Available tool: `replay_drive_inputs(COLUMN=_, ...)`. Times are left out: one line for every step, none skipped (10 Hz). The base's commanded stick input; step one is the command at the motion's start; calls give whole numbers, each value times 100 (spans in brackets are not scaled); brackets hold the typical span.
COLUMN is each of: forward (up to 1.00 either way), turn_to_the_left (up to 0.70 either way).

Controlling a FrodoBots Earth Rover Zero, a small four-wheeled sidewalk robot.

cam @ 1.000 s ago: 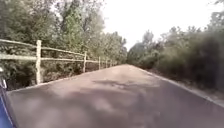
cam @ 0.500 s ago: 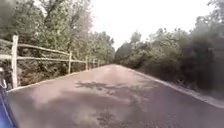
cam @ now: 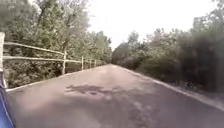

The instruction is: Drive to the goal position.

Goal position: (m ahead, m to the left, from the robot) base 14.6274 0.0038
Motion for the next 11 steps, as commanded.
replay_drive_inputs(forward=70, turn_to_the_left=0)
replay_drive_inputs(forward=70, turn_to_the_left=0)
replay_drive_inputs(forward=70, turn_to_the_left=0)
replay_drive_inputs(forward=70, turn_to_the_left=0)
replay_drive_inputs(forward=70, turn_to_the_left=0)
replay_drive_inputs(forward=70, turn_to_the_left=0)
replay_drive_inputs(forward=70, turn_to_the_left=-8)
replay_drive_inputs(forward=70, turn_to_the_left=-17)
replay_drive_inputs(forward=70, turn_to_the_left=-27)
replay_drive_inputs(forward=70, turn_to_the_left=-32)
replay_drive_inputs(forward=70, turn_to_the_left=0)
